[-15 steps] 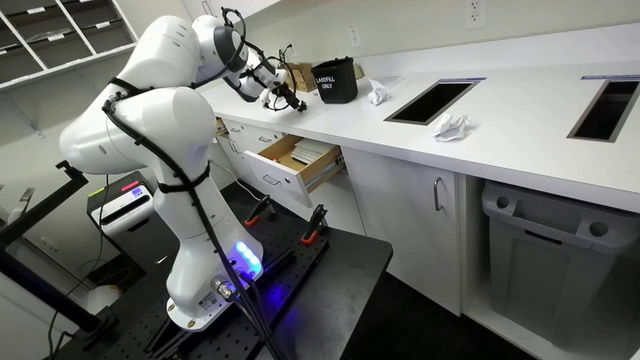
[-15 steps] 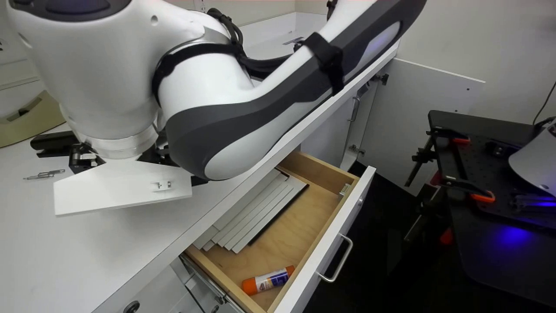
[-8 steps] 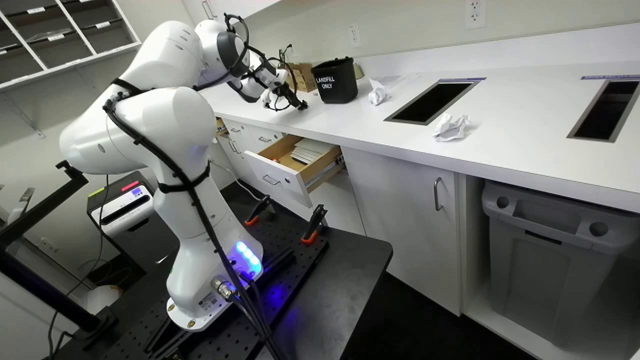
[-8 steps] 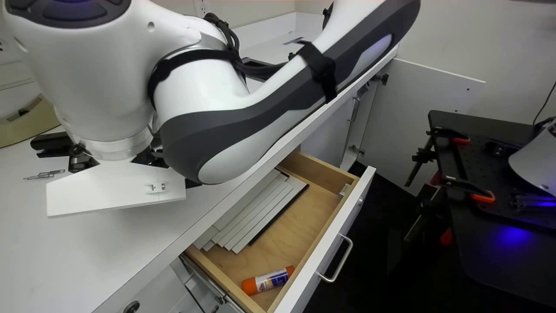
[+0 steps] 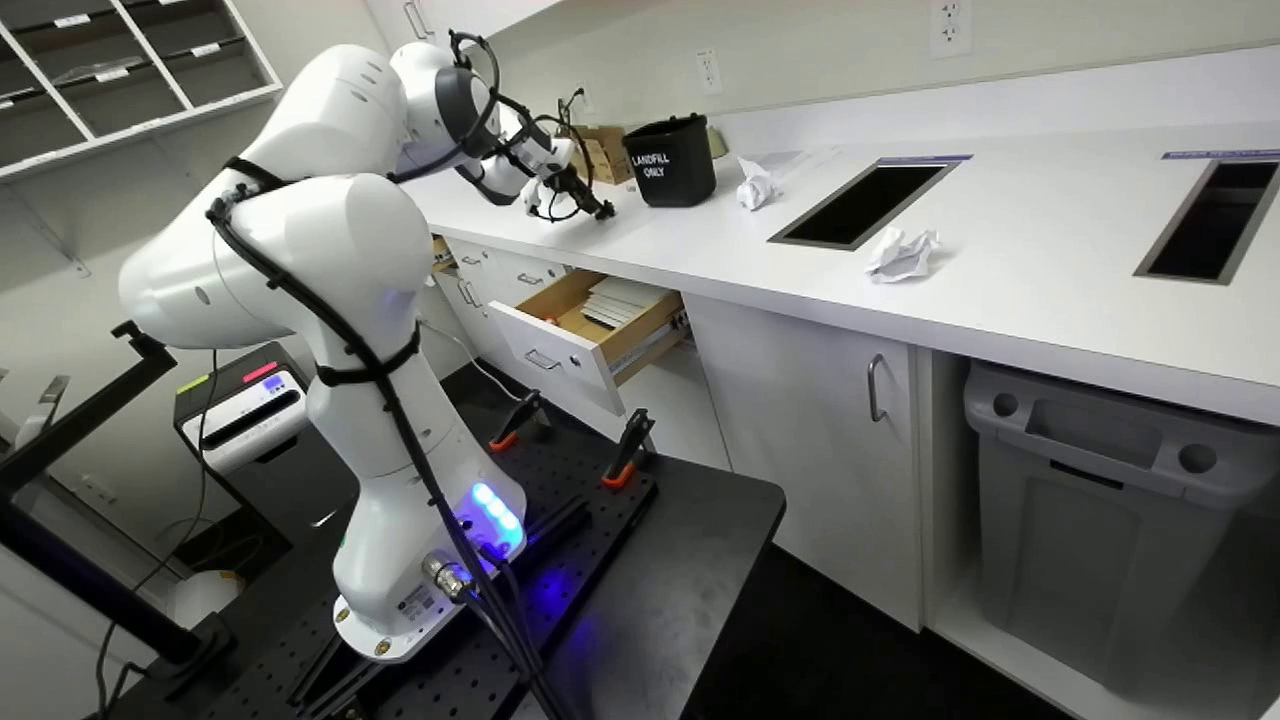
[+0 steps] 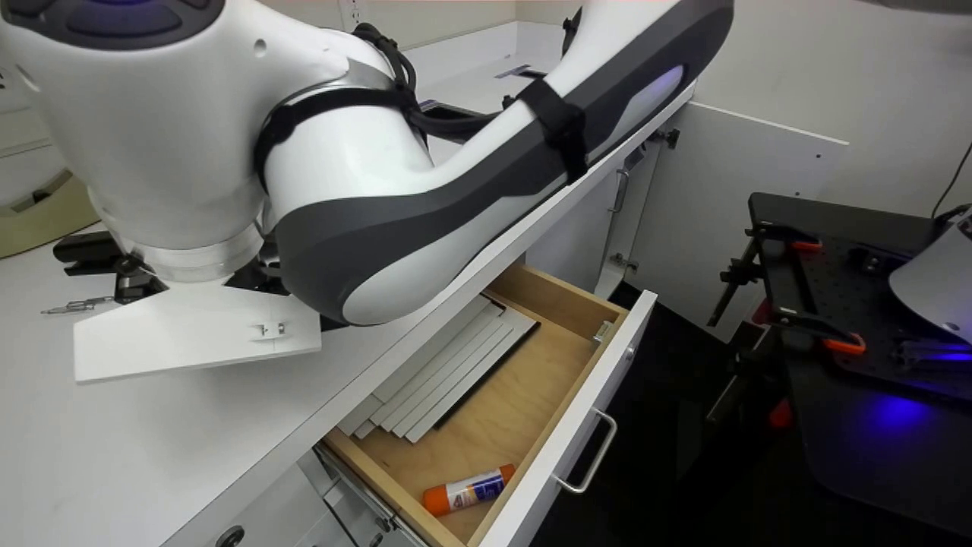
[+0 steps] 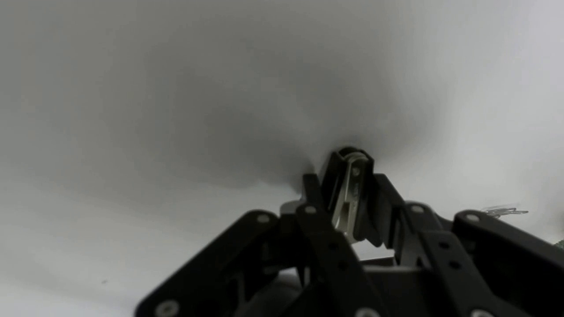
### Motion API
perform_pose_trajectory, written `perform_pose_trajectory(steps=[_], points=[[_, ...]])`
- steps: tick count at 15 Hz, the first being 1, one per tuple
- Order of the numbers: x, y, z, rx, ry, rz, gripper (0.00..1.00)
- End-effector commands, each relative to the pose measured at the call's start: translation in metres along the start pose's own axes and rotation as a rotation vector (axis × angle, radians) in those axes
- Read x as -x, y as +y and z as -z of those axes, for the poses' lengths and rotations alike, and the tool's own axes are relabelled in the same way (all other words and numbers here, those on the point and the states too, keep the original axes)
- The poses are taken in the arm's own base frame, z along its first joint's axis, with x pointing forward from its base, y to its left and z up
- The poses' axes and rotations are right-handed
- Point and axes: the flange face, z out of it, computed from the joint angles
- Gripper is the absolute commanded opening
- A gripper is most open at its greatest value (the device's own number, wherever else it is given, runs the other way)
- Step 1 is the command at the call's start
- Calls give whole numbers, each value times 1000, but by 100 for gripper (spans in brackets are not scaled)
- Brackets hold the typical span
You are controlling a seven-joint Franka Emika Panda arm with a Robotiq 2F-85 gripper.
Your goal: Open the first drawer from the right, place the black tongs in the open drawer
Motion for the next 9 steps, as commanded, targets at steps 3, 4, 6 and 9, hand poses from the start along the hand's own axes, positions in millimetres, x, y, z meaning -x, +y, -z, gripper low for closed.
perform_pose_trajectory(steps=[3, 4, 6, 9], points=[[3, 11, 37, 92, -10, 26, 8], [3, 17, 43, 114, -4, 21, 8], [2, 27, 53, 167, 6, -1, 8], [7, 42, 69, 189, -16, -38, 8]])
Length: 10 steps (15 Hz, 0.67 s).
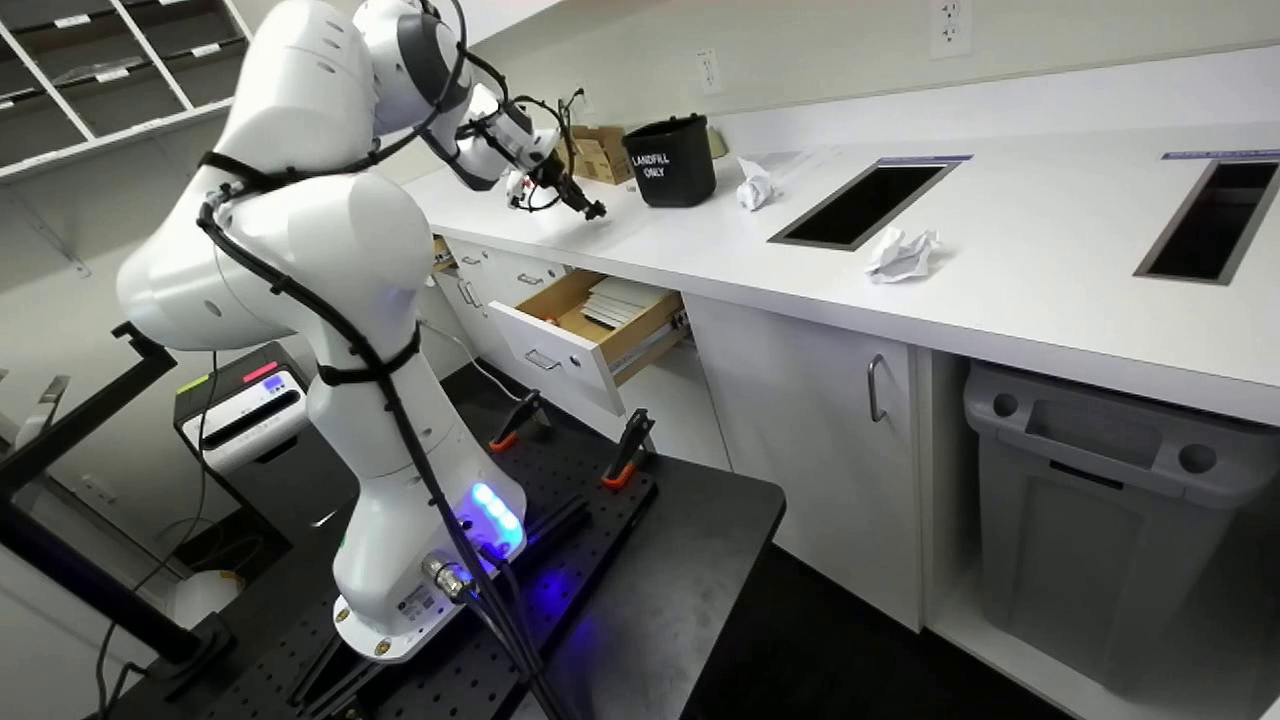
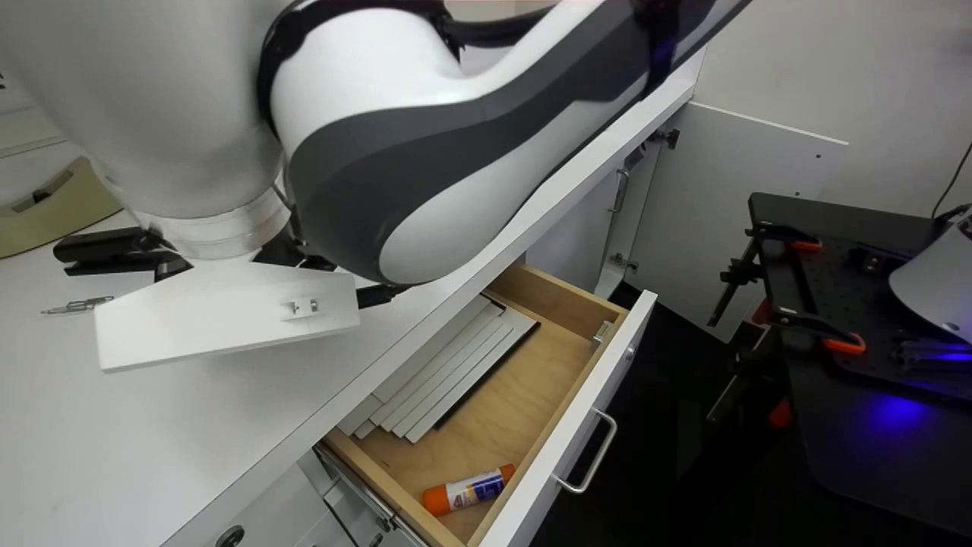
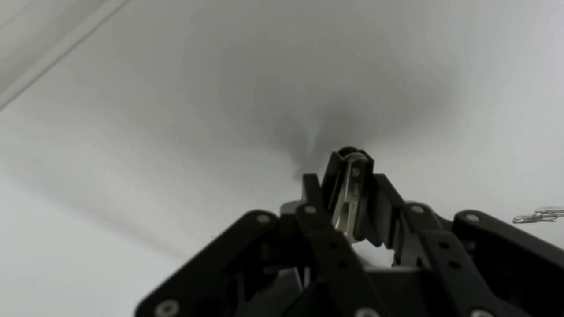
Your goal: Open the first drawer from the right, place the black tongs in the open drawer
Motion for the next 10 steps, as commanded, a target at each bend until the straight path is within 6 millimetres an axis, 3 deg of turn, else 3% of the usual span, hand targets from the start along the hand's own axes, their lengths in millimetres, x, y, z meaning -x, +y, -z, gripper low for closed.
perform_pose_trajectory(steps=[1, 6, 7, 10], points=[[5, 32, 29, 41, -19, -51, 8], [29, 69, 54, 86, -32, -56, 8], [25, 42, 32, 74, -30, -49, 33], [32, 57, 44, 92, -36, -36, 33]])
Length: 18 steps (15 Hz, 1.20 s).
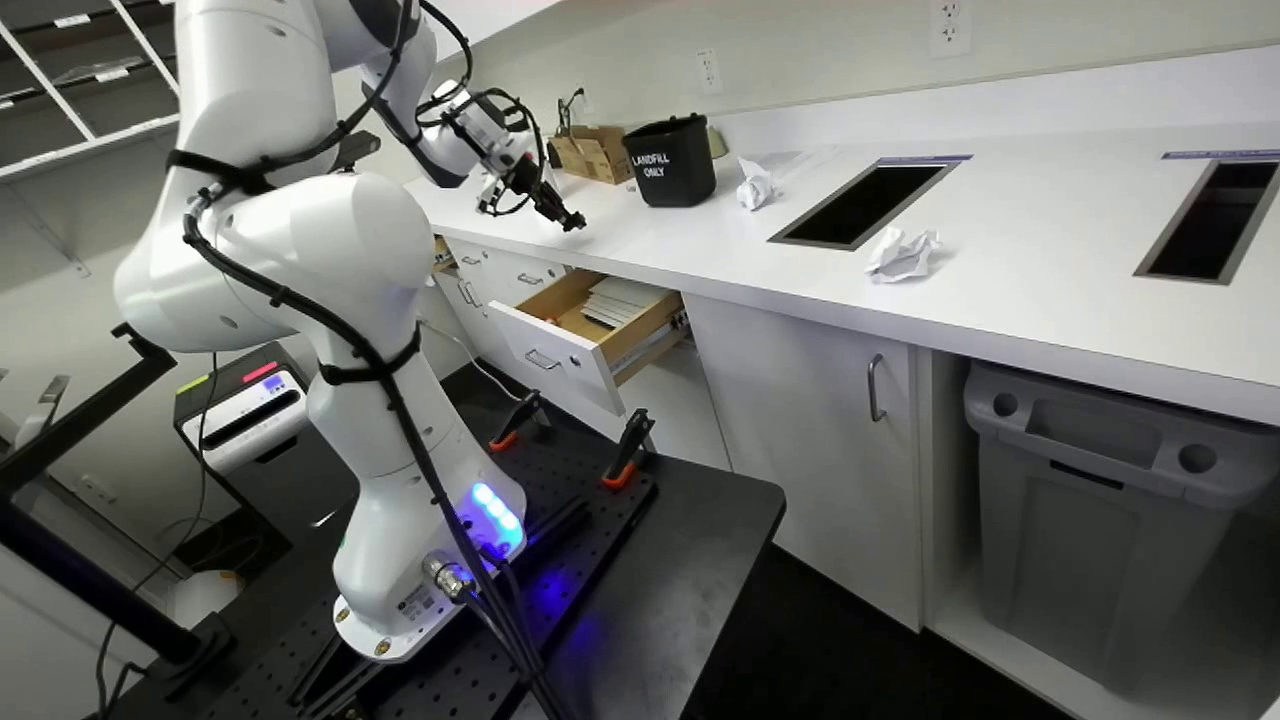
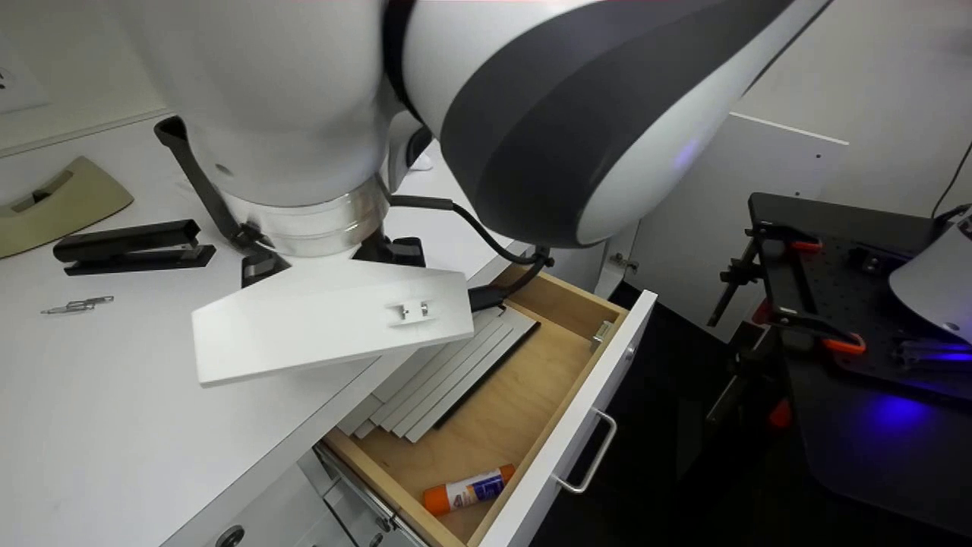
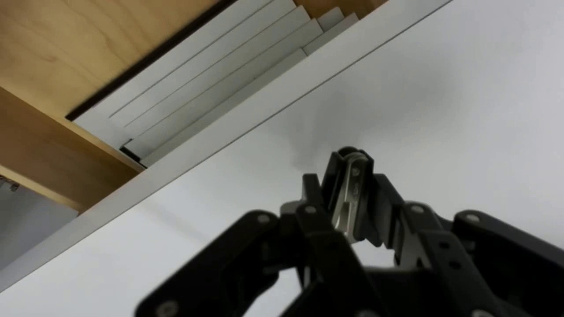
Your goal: Open the first drawer from the right, place the black tongs in the open drawer
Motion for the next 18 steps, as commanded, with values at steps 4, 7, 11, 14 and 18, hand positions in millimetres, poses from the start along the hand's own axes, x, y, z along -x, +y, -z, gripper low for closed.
perform_pose_trajectory(steps=[4, 7, 11, 14, 18], points=[[-1, 5, 0, 28, -1, -3, 8], [3, 30, -2, 84, 14, -29, 8], [23, 79, -14, 137, -4, -89, 8], [34, 117, -18, 157, -6, -185, 8], [44, 158, -34, 162, -53, -309, 8]])
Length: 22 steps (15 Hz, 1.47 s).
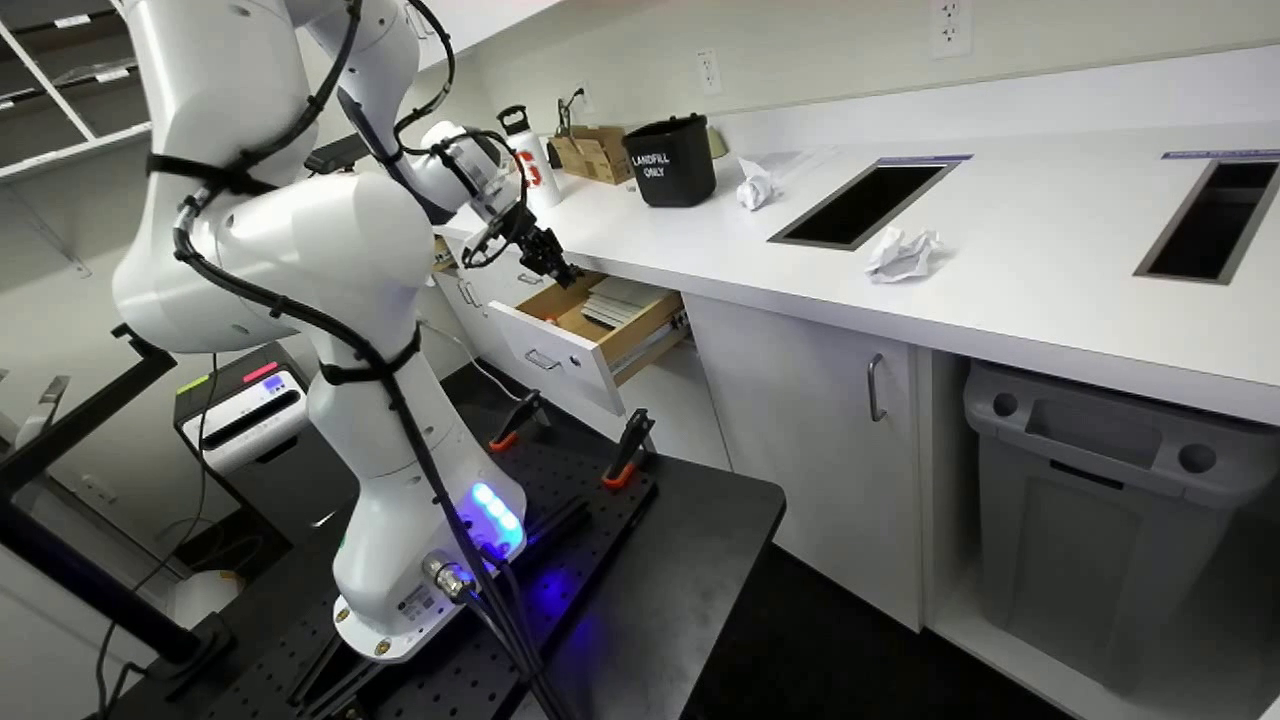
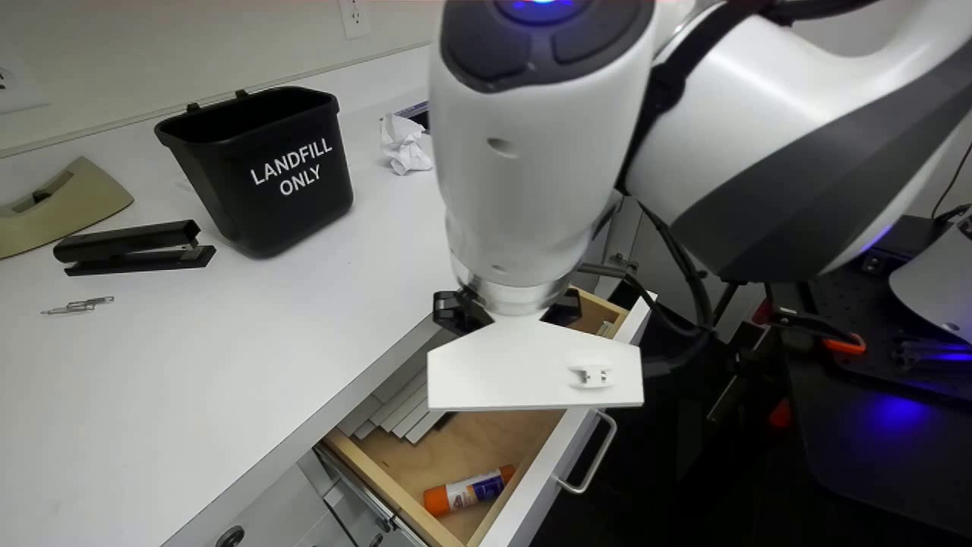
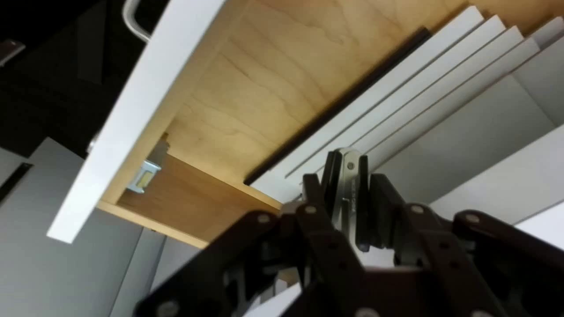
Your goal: Open the first drawer from the right, place the black tongs in the open drawer
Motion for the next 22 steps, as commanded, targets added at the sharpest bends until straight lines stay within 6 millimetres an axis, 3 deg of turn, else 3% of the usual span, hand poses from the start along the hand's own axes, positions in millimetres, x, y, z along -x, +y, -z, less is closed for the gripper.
perform_pose_trajectory(steps=[1, 7, 15, 16, 17, 22], points=[[-9, 41, -11, -6, -45, -110, 8], [-17, 62, -50, -18, -48, -233, 8], [-24, 56, -76, -38, -75, -253, 8], [-24, 56, -79, -34, -73, -256, 39], [-25, 56, -81, -31, -71, -257, 60], [-30, 53, -76, -39, -60, -254, 95]])
